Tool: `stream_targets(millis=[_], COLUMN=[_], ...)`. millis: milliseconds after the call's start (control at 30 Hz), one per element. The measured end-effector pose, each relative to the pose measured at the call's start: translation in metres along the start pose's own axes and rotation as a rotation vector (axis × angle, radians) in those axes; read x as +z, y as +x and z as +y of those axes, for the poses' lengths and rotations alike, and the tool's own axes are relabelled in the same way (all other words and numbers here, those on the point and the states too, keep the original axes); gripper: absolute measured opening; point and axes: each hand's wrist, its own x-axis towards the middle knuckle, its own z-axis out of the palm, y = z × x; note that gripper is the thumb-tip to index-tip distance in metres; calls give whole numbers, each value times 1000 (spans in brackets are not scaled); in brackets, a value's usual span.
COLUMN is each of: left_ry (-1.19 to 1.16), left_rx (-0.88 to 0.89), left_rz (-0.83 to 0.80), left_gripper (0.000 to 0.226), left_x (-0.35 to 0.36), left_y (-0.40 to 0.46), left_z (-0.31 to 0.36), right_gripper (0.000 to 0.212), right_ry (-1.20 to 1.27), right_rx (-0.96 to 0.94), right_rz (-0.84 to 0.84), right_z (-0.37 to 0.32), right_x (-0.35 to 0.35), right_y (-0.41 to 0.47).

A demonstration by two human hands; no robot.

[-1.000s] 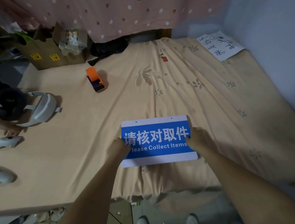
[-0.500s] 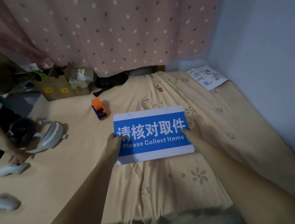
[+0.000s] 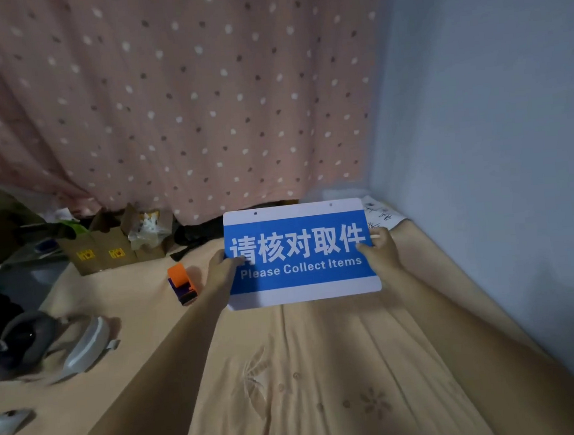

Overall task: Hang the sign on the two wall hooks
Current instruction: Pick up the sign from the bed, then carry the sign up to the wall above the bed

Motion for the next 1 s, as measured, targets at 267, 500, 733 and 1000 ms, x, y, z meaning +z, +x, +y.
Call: stream_targets(millis=[267, 500, 733, 1000], left_ry=[-29, -38, -13, 3], left_rx=[116, 162, 229, 282], left_rz=[-97, -223, -372, -512], left_gripper=[23, 24, 24, 26], left_x=[40, 85, 131, 185], left_y=[-4, -19, -41, -70], left_z=[60, 91, 110, 133], right_gripper=[26, 31, 28, 27], right_ry=[35, 74, 116, 134], right_rx=[-113, -144, -158, -158], right_rz=[132, 260, 370, 520], right_z=[-46, -60, -70, -81], right_x=[-54, -112, -169, -229], right_y=[2, -12, -33, -62])
